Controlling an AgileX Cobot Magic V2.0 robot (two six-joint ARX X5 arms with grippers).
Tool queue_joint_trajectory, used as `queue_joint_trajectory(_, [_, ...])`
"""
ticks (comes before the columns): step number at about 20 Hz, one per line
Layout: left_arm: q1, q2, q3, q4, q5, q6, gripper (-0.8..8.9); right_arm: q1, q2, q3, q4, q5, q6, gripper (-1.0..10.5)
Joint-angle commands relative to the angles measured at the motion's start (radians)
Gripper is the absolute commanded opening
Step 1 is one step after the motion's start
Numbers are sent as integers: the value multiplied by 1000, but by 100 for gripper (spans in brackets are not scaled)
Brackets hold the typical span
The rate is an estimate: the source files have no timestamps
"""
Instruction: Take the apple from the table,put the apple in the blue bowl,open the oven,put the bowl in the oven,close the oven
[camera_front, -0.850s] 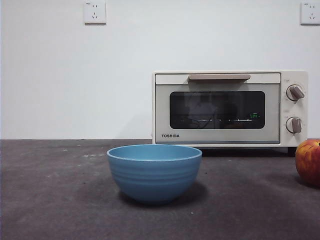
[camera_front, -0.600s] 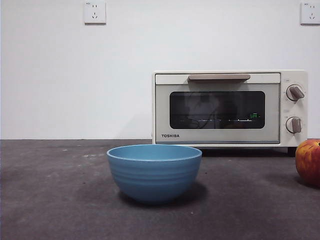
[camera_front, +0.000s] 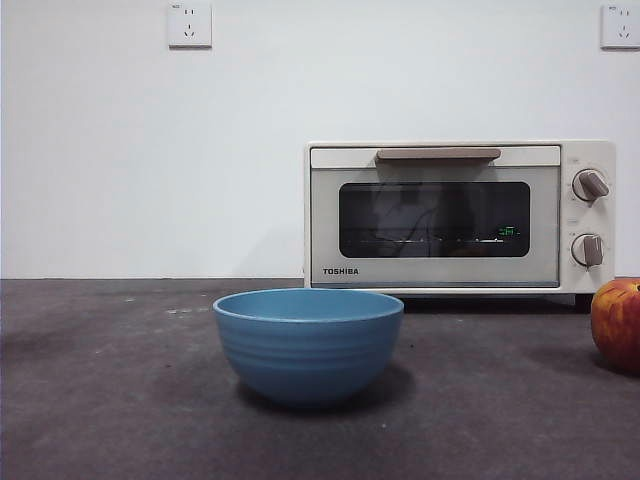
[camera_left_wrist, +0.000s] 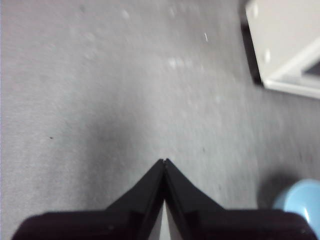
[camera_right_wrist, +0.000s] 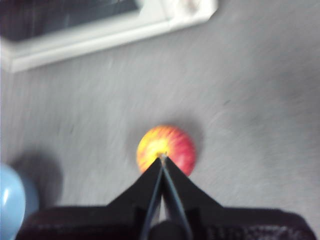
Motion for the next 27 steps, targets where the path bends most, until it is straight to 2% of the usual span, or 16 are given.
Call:
queue_joint_trajectory(1, [1,57,62,-62,40,95,-4,2,95,42,-25,-19,-95,1])
queue_joint_trajectory(4, [-1,101,93,-92,80,123,-4,26,206,92,-52,-30,-115,14])
queue_joint_trajectory(5, [-1,110,93,-95,91,124,-4,31,239,104,-51,-30,-116,67])
queue_joint_trajectory(9, [-6,124,93,-114,96,130,-4,67,362,146,-76,-31,-114,312])
queue_joint_trajectory(12, [-6,124,93,-114,96,132,-4,79,439,148,-78,-5,-114,610])
queue_joint_trajectory(16, [-6,124,93,-114,96,132,-4,86,530,148,-89,29,-114,631])
queue_joint_trajectory(25, [-6,124,93,-114,95,132,-4,86,725,146,-40,36,-102,625])
queue_joint_trajectory(26, [-6,124,93,-114,95,133,-4,86,742,146,-38,36,-99,620])
queue_joint_trajectory(27, [-6,124,93,-114,95,133,-4,86,757,146,-38,36,-92,552])
